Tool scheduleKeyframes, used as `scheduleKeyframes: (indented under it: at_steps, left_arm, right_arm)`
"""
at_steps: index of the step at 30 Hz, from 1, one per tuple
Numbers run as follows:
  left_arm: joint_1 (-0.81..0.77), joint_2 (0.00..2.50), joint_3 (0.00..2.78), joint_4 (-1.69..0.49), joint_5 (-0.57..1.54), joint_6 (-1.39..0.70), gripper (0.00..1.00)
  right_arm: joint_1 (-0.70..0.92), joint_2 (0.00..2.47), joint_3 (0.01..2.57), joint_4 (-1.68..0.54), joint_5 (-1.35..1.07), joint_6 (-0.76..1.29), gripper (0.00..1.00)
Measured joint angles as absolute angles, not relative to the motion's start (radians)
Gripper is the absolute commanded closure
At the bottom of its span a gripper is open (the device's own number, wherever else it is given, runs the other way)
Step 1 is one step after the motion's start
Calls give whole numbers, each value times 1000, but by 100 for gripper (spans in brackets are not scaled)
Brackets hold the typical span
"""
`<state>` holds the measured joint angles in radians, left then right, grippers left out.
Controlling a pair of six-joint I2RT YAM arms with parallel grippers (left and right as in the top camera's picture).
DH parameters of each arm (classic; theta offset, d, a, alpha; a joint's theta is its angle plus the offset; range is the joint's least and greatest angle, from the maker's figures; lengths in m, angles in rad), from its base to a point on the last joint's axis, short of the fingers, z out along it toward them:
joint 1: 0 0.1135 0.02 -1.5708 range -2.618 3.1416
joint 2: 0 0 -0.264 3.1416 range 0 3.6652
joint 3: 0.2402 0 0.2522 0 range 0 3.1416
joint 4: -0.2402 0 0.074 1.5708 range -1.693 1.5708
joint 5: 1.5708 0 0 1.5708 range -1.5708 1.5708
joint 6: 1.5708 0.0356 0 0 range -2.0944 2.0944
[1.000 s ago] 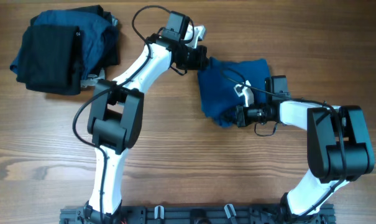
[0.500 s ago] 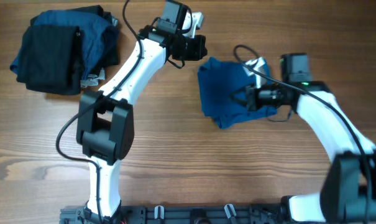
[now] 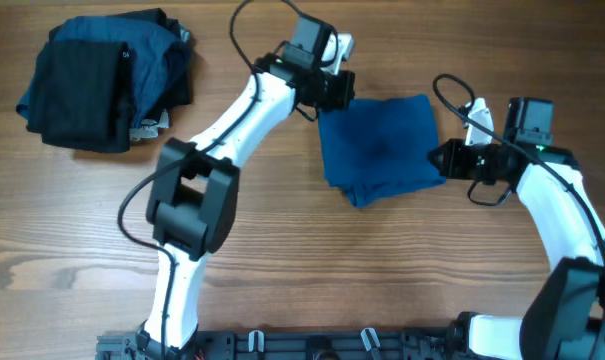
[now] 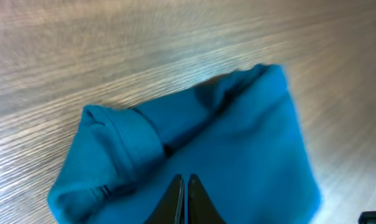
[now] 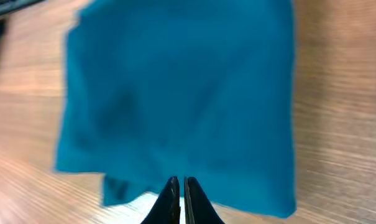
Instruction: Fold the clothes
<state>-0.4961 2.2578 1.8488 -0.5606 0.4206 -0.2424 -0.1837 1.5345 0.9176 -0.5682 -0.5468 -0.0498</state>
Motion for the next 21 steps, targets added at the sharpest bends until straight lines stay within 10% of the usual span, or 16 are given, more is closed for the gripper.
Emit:
scheduleKeyframes:
  at_steps: [21]
  left_arm:
    - [-472,2237,1888,-616,307,-253,96]
  right_arm:
    - [-183,1578,988,-457,-472,102,96]
